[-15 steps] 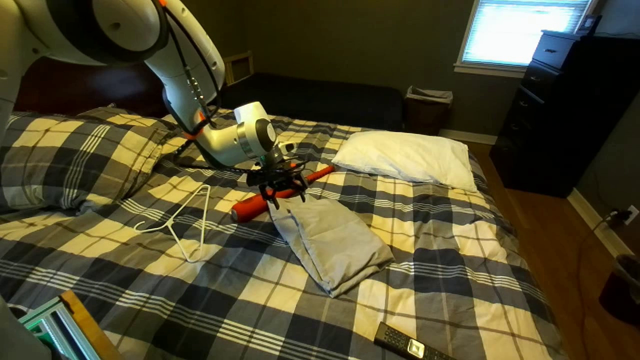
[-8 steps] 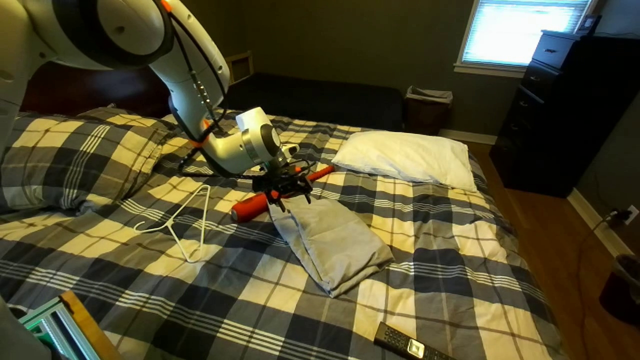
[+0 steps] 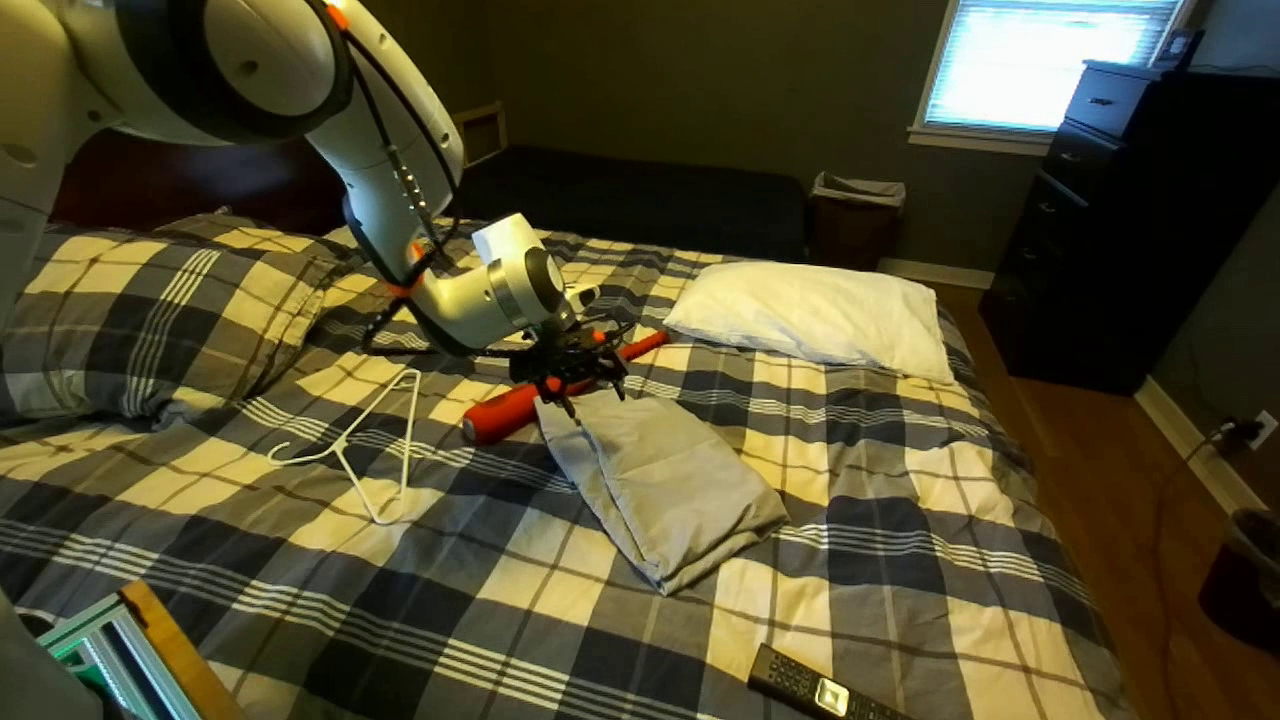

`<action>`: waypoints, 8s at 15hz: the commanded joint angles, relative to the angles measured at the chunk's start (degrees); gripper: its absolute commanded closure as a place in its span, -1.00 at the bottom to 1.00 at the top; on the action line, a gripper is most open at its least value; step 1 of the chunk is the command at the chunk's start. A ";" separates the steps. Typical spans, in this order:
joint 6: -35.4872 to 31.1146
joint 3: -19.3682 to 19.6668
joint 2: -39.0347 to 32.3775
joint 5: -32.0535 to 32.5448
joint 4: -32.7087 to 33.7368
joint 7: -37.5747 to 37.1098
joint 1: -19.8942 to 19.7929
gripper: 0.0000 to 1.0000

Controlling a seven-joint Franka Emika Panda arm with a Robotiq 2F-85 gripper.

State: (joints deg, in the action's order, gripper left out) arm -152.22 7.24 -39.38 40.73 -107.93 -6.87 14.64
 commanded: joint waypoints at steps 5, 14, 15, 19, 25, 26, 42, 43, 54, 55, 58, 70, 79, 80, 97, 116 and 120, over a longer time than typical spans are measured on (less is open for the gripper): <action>-12.22 4.83 -11.25 4.64 7.82 -4.74 2.15 -0.93; -14.10 5.98 -12.06 3.59 7.90 -4.71 7.13 -1.00; -14.07 6.18 -12.18 3.54 8.00 -4.88 7.54 -0.83; -13.66 7.98 -12.22 3.37 7.88 -6.81 9.31 -0.01; -12.95 8.99 -12.28 2.55 7.35 -8.65 9.33 0.92; -13.14 8.84 -12.39 2.41 7.37 -8.52 9.02 0.99; -19.93 32.90 -7.31 14.76 6.57 -21.38 24.70 0.98; -19.93 34.54 -6.85 15.20 6.12 -22.22 26.56 1.00; -19.91 41.99 -7.35 15.03 6.28 -32.05 27.64 0.98; -19.91 41.94 -7.35 15.03 6.28 -32.05 27.73 1.00; -24.72 50.63 -14.26 17.60 14.09 -41.44 30.02 1.00; -31.21 55.16 -22.37 12.35 32.71 -42.18 19.84 1.00; -27.19 46.98 -29.29 2.26 48.41 -42.00 7.18 -0.12; -26.82 46.92 -29.68 1.71 49.47 -42.10 6.76 -0.29; 9.19 30.47 6.65 15.80 4.08 -24.93 21.42 -1.00; 2.41 -0.52 17.87 5.43 -6.23 -24.19 -10.56 -1.00; -7.13 -3.08 17.76 -8.25 -13.46 -14.58 -15.34 -1.00</action>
State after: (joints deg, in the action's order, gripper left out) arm -153.82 6.80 -23.14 41.60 -114.91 -28.40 3.01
